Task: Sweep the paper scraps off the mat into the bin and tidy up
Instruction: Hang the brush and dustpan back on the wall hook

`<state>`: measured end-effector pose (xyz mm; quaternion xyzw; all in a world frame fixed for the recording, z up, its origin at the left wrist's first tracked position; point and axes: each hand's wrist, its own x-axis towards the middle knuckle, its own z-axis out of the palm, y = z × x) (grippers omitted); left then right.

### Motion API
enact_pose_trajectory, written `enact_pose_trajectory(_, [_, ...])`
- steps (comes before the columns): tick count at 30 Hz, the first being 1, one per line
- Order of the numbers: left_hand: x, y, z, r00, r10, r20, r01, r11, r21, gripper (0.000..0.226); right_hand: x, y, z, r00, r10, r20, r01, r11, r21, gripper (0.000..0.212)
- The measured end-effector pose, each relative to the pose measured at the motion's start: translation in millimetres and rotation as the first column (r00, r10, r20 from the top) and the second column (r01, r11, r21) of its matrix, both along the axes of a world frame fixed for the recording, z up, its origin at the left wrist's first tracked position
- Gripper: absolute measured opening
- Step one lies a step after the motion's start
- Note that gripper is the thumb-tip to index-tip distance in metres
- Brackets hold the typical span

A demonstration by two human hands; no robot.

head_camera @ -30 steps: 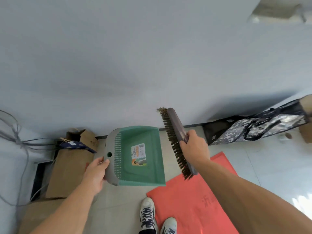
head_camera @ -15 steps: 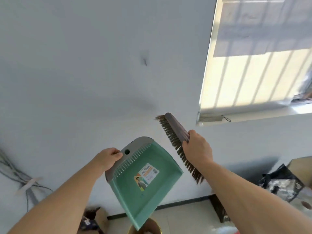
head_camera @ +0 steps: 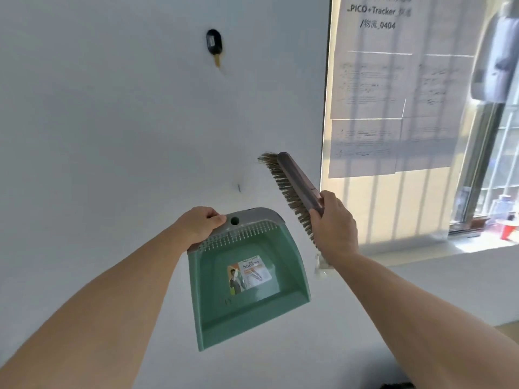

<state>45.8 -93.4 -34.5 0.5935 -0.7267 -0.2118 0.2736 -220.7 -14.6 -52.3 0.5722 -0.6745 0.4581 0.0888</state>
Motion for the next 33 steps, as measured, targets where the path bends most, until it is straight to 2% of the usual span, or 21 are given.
enact_pose_trajectory(7, [-13.8, -60.4, 37.8, 0.994, -0.043, 0.098, 0.048, 0.997, -0.056, 0.036, 26.2, -40.3, 54.9, 0.997, -0.033, -0.064, 0.026, 0.993, -0.114, 0.033])
enact_pose_trajectory(14, [-24.5, -113.5, 47.7, 0.98, -0.088, 0.176, 0.102, 0.992, -0.074, 0.039, 54.8, -84.3, 77.9, 0.991, -0.032, -0.126, 0.002, 0.973, -0.23, 0.032])
enact_pose_trajectory(24, [-21.2, -152.2, 34.7, 0.99, -0.009, 0.139, 0.003, 0.999, 0.04, 0.043, 39.2, -122.1, 64.5, 0.972, 0.061, -0.226, -0.088, 0.99, -0.114, 0.033])
enact_pose_trajectory(33, [-26.9, -155.3, 30.2, 0.965, 0.126, 0.231, -0.112, 0.991, -0.076, 0.046, 14.6, -133.1, 65.6, 0.969, 0.105, -0.222, -0.134, 0.984, -0.121, 0.032])
